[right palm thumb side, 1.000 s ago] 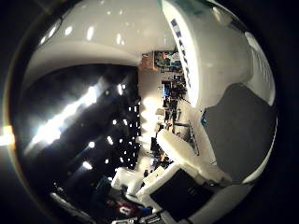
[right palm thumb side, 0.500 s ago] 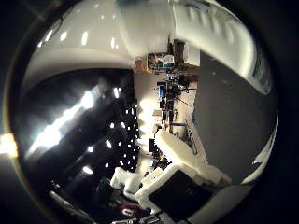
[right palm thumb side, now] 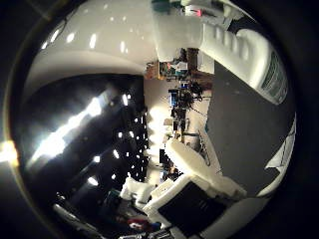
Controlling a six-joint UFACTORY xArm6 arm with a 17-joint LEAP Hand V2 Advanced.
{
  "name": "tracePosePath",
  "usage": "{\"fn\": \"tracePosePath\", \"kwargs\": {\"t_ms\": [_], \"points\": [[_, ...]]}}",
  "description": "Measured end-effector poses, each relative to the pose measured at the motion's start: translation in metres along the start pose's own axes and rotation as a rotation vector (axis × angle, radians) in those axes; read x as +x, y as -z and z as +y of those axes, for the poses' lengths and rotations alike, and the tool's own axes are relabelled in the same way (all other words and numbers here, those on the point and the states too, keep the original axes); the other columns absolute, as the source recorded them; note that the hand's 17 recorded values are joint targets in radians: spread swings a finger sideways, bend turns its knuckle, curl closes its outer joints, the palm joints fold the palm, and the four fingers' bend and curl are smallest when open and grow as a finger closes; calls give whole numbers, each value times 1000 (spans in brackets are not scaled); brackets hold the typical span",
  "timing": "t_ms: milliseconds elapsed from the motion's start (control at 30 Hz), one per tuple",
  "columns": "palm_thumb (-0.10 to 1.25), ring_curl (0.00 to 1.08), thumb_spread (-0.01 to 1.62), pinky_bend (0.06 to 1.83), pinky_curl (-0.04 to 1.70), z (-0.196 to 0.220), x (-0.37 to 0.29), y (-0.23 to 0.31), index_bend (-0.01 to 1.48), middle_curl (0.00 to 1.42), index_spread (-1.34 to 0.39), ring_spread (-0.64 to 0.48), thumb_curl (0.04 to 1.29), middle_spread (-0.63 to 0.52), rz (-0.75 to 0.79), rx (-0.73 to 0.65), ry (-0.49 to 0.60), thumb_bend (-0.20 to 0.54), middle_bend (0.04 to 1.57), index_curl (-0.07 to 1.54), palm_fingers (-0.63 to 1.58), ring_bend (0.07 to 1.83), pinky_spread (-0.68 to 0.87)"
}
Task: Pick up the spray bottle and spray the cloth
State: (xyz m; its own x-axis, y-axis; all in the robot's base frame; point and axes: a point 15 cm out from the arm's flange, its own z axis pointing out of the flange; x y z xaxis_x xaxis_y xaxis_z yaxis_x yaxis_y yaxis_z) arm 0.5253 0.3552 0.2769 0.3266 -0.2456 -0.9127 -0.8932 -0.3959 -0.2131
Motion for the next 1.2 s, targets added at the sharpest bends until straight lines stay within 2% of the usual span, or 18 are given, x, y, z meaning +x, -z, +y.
{"fn": "tracePosePath", "kwargs": {"t_ms": [533, 1200], "points": [[591, 246, 1088, 356, 294, 14, -84, 56, 161, 345, -342, 96, 290, 36, 10, 1, 114, -20, 199, 282, 209, 302, 367], [582, 252, 1103, 343, 293, 84, -111, 138, 161, 347, -338, 115, 284, 41, 86, 71, 91, -22, 198, 282, 209, 296, 371]]}}
